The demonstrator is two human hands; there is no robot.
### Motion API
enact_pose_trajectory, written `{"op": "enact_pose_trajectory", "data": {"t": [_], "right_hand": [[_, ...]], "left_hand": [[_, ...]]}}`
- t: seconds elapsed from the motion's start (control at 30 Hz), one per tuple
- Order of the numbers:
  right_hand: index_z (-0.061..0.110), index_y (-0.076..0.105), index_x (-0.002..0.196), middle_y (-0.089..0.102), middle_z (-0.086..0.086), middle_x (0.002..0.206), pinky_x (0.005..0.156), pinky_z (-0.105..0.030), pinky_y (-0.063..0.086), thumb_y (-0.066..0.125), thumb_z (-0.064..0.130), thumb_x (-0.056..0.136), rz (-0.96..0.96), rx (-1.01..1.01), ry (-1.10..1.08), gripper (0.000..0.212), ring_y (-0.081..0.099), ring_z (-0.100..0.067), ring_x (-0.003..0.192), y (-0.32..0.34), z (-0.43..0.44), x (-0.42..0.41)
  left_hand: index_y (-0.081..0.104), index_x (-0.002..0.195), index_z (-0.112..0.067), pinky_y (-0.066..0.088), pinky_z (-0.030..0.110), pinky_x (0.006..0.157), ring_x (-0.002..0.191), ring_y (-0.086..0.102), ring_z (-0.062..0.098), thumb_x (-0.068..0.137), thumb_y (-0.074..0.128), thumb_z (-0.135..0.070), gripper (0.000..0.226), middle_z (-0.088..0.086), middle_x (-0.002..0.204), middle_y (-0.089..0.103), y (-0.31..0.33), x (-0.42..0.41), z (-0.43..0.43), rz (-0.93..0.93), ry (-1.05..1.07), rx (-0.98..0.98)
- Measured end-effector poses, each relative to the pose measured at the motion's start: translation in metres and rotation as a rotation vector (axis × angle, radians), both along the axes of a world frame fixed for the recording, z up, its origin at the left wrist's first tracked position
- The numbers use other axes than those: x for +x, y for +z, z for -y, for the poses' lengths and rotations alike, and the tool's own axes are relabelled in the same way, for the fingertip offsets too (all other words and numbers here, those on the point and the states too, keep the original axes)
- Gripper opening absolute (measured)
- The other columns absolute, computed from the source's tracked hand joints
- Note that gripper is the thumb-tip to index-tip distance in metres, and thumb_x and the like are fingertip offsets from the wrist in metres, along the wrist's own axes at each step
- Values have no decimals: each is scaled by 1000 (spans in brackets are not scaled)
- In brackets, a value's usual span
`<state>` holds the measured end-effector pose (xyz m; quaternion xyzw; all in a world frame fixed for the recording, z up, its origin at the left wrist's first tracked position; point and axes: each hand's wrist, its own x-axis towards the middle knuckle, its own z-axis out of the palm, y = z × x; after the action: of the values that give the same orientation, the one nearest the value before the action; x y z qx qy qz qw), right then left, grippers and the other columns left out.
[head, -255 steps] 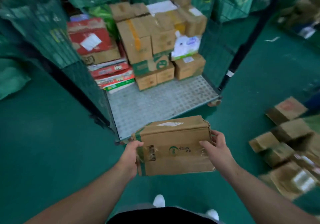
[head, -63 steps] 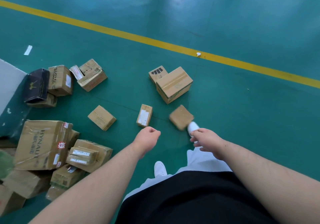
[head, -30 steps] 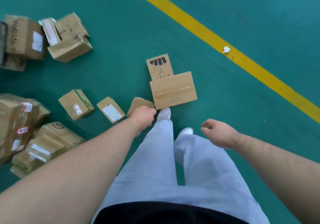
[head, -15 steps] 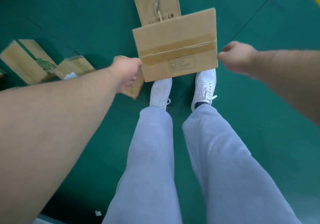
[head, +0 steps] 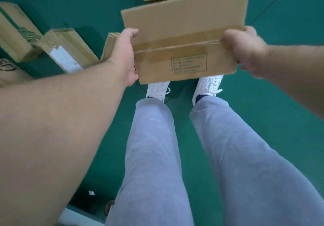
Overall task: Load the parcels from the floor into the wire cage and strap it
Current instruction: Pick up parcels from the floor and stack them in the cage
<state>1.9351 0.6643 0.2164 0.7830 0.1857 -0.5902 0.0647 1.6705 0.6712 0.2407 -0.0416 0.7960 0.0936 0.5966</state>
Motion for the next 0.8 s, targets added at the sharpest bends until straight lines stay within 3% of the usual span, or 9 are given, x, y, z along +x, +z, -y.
{"op": "enact_pose_trajectory", "data": {"t": [0.17,0.23,0.33,0.43,0.53,0.67,0.73,0.8], "right_hand": [[40,56,115,63,12,99,75,-35,44,55,35,89,-205,20,-91,27,62,-17,91,111,-7,21],[34,53,103,61,10,96,80,-36,42,53,30,88,-294,50,-149,15,57,-19,90,160,-8,34],[29,47,92,60,5,101,103,-41,39,45,27,86,-462,118,-230,7,55,-19,103,253,-16,50],[22,57,115,70,0,124,113,-54,35,35,46,98,-408,61,-387,36,61,-25,124,322,-27,58],[31,62,131,69,-10,129,106,-54,42,29,64,98,-358,35,-165,57,65,-33,118,384,-34,33],[33,71,113,76,-5,116,105,-55,48,45,69,90,-413,79,194,50,72,-29,110,451,-24,-33],[33,71,110,76,-5,118,106,-54,47,43,69,91,-442,148,290,49,72,-29,111,480,-14,-63],[30,70,110,77,-5,115,104,-51,49,39,70,95,-480,219,363,52,73,-28,109,511,3,-99]], "left_hand": [[72,118,-34,53,45,89,114,67,28,89,48,-66,49,-1,110,77,108,2,14,66,28,25],[72,110,-37,49,50,96,115,63,33,90,36,-79,59,2,119,72,155,-3,26,70,169,104],[65,104,-27,41,57,100,113,62,37,85,18,-91,82,5,122,67,250,-26,55,-9,505,252],[62,96,-23,40,52,92,104,65,32,85,16,-92,84,6,112,68,319,-46,89,-86,603,270],[74,116,-24,53,54,98,104,74,29,88,19,-89,90,8,116,76,387,-49,117,-5,525,298],[73,113,-30,57,58,94,101,75,30,106,40,-51,39,9,119,75,461,-53,158,67,432,430],[66,127,-25,57,57,93,105,74,31,107,42,-42,36,8,120,75,484,-67,192,20,487,527],[66,132,-21,52,58,102,114,70,31,107,38,-41,43,8,123,74,501,-88,238,-8,553,595]]}}
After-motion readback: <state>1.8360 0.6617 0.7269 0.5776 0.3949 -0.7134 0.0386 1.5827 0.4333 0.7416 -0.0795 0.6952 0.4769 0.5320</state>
